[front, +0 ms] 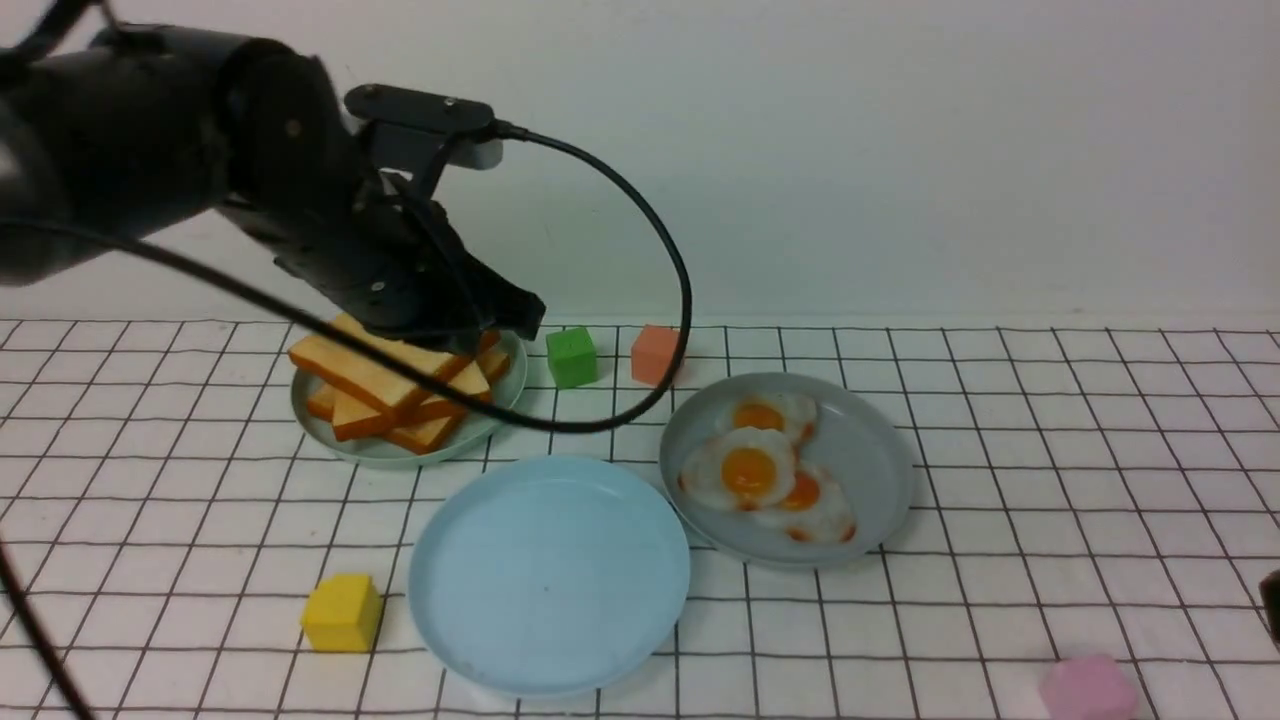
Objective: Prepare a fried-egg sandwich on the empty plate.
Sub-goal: Use the left arm to grab a slice of bread
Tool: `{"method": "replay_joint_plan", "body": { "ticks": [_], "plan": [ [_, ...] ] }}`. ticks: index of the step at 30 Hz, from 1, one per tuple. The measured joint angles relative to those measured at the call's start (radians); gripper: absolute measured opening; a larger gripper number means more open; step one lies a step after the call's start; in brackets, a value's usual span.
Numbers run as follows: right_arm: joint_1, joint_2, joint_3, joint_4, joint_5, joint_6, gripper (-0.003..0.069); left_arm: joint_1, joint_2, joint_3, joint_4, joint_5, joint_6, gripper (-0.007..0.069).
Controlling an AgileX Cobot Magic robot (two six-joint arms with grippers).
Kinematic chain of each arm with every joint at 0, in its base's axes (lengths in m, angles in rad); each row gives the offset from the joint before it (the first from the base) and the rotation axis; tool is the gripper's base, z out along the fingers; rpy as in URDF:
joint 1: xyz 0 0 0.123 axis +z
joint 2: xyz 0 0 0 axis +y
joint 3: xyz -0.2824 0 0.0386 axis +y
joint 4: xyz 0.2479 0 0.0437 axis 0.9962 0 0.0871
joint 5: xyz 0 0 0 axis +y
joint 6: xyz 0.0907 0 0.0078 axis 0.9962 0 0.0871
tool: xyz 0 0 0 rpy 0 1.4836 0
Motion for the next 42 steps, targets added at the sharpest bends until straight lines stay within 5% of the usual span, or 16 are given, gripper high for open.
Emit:
{"method": "replay_joint_plan", "body": {
  "ticks": [7,12,18,25,30,38,42],
  "plan": [
    [0.001,0.0,0.0,0.0,0.005,0.001,0.0006,0.083,0.217,-0.202,0.033,0.086,0.043,0.0009],
    [0.001,0.0,0.0,0.0,0.005,0.002,0.0007,0.092,0.272,-0.224,0.053,0.063,0.105,0.0112],
    [0.001,0.0,0.0,0.0,0.004,0.002,0.001,0.091,0.322,-0.228,0.09,-0.05,0.121,0.0344],
    [0.001,0.0,0.0,0.0,0.004,0.002,0.0015,0.091,0.392,-0.228,0.188,-0.075,0.12,0.0413],
    [0.001,0.0,0.0,0.0,0.005,0.002,0.0017,0.091,0.403,-0.232,0.209,-0.082,0.12,0.0381],
    [0.001,0.0,0.0,0.036,0.017,0.002,0.0018,0.088,0.41,-0.24,0.228,-0.067,0.12,0.0046],
    [0.001,0.0,0.0,0.041,0.023,0.002,0.0022,0.077,0.351,-0.234,0.225,-0.005,0.097,0.0017]
  ]
}}
